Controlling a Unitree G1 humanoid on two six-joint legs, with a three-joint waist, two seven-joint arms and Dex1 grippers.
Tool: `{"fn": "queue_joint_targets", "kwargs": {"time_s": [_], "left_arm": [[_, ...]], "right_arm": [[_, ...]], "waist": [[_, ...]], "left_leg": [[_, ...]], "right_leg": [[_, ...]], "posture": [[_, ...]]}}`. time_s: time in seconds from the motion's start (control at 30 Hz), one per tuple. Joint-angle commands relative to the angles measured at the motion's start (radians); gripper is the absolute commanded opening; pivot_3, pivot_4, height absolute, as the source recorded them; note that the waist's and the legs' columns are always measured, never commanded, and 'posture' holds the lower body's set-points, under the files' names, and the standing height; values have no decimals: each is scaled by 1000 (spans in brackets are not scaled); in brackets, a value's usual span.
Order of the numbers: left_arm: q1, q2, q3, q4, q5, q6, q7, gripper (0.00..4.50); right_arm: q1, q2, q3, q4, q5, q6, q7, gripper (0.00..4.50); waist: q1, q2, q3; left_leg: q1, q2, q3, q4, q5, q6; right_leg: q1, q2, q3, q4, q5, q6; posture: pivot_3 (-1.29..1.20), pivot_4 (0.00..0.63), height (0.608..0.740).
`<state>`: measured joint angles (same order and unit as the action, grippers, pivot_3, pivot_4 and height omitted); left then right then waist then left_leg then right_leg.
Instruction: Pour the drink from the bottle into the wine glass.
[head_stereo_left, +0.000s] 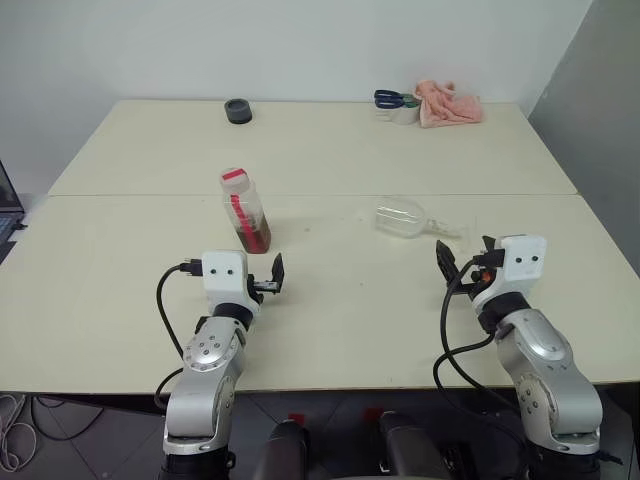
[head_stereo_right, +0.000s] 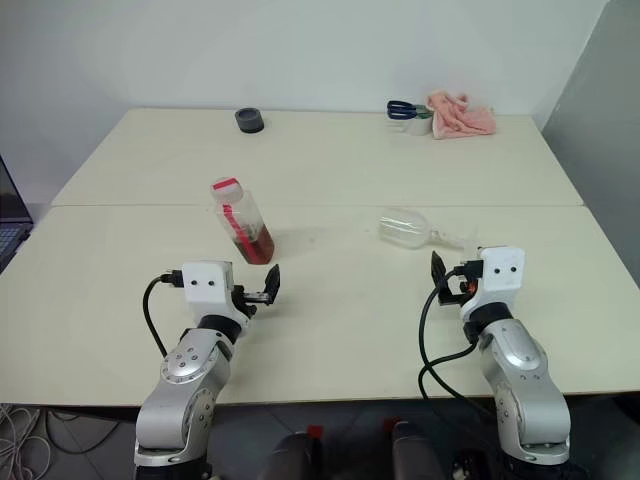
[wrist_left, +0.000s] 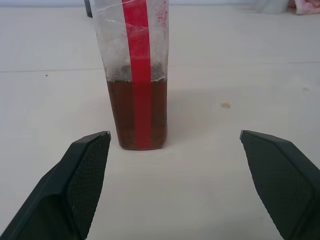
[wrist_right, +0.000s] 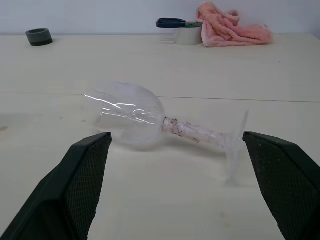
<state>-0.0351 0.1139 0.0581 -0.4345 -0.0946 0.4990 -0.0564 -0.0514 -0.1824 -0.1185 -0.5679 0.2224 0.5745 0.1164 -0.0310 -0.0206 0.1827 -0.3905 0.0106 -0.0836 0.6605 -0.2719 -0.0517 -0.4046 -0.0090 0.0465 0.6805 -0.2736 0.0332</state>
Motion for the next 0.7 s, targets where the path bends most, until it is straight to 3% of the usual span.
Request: {"fn": "queue_joint_targets", "kwargs": {"time_s": [0.03,0.2,0.5,0.7], "left_arm": [[-16,-2,1,-20,-2,-22,0,4482],[-34,-9,-1,-4,0,-27,5,4482],[-82,-18,-7,40,1,-45,1,4482],[-99,-32,-8,61,7,-70,16,4482]], "right_arm": [[-10,-4,-3,-29,5,-13,1,4500],[-53,2,-5,-16,46,9,22,4500],[-254,-181,35,-4,371,95,438,4500],[-329,-261,55,42,443,116,540,4500]], "waist": [[0,0,0],[0,0,0],[0,0,0],[1,0,0]], "left_leg": [[0,0,0,0,0,0],[0,0,0,0,0,0],[0,0,0,0,0,0],[0,0,-1,1,0,0]], "right_leg": [[0,0,0,0,0,0],[0,0,0,0,0,0],[0,0,-1,0,0,0],[1,0,-1,0,0,0]], "posture": [[0,150,740],[0,150,740],[0,150,740],[0,150,740]]}}
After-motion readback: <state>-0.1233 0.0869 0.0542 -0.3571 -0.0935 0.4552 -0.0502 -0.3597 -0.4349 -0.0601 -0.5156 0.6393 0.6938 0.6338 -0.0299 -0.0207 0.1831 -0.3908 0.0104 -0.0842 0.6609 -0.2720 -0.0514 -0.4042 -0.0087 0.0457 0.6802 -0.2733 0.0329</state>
